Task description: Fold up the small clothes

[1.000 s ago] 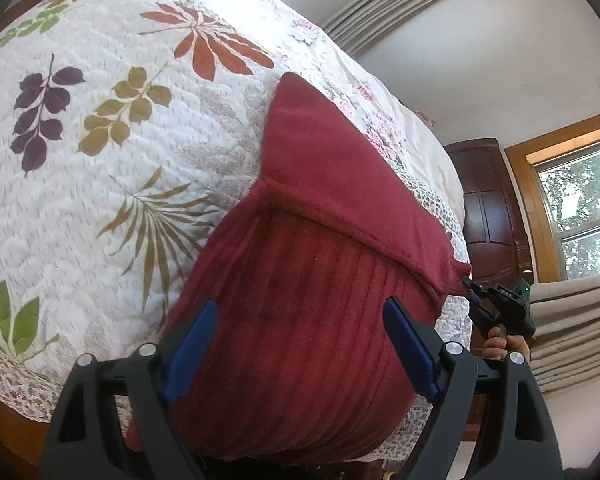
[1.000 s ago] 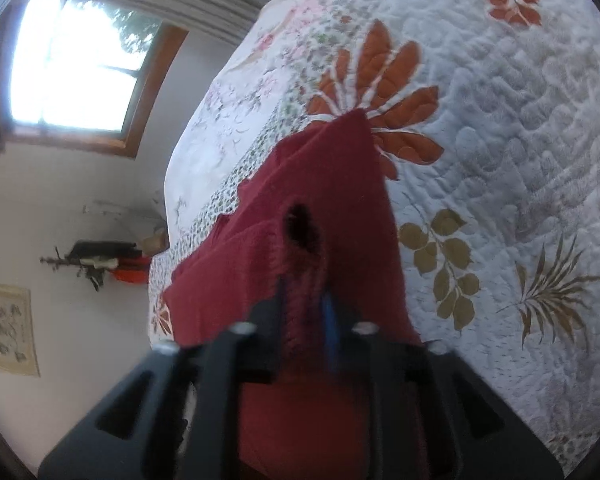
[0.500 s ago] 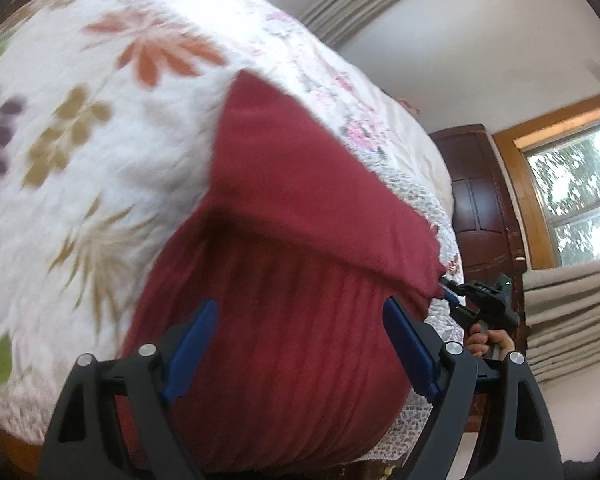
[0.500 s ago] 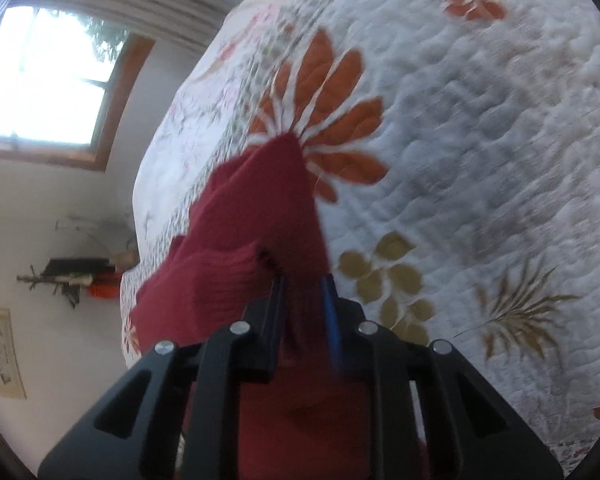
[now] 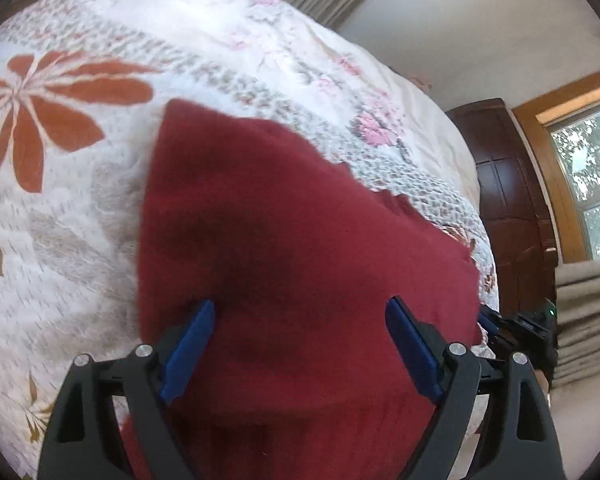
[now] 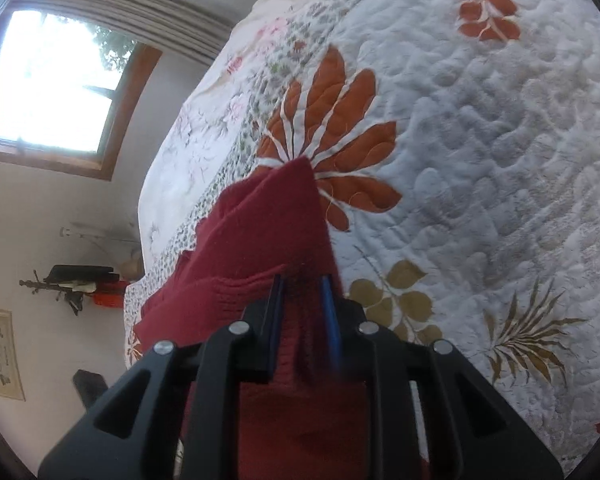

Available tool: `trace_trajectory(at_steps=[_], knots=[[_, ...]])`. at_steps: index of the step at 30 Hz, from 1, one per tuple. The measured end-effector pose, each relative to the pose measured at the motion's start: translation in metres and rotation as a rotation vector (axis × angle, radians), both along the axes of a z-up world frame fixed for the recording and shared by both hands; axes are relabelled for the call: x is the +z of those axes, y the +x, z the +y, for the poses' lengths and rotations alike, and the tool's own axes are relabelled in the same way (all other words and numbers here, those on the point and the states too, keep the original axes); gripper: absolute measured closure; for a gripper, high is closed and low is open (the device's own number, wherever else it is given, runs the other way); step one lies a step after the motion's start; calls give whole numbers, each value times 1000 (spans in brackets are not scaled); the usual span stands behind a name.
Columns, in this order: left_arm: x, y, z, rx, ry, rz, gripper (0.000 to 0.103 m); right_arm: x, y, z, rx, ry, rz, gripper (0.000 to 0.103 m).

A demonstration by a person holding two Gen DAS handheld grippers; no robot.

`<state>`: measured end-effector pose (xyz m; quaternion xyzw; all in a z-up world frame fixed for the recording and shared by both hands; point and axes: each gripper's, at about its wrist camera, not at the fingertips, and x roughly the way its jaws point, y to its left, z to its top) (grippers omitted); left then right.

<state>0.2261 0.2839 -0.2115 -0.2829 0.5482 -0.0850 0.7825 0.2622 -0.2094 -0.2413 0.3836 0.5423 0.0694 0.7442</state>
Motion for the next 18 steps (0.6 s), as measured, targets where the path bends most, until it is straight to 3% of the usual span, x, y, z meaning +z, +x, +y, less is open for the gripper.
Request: trace_trajectory(at_steps=[7,10,14,18], knots=[[3,-19,27,44,4,-2,14,24,-32,-11,42,-16,-37,77],[13,-28,33,59,17,-35,13,27,-36,0,80,-3,-55,70],[20,-31,25,26,7,-52,12,13,-27,28,116,10,-24,69],[-5,-25,12,-13,12,17,10,-15,-21,34,95,-40,52,71]])
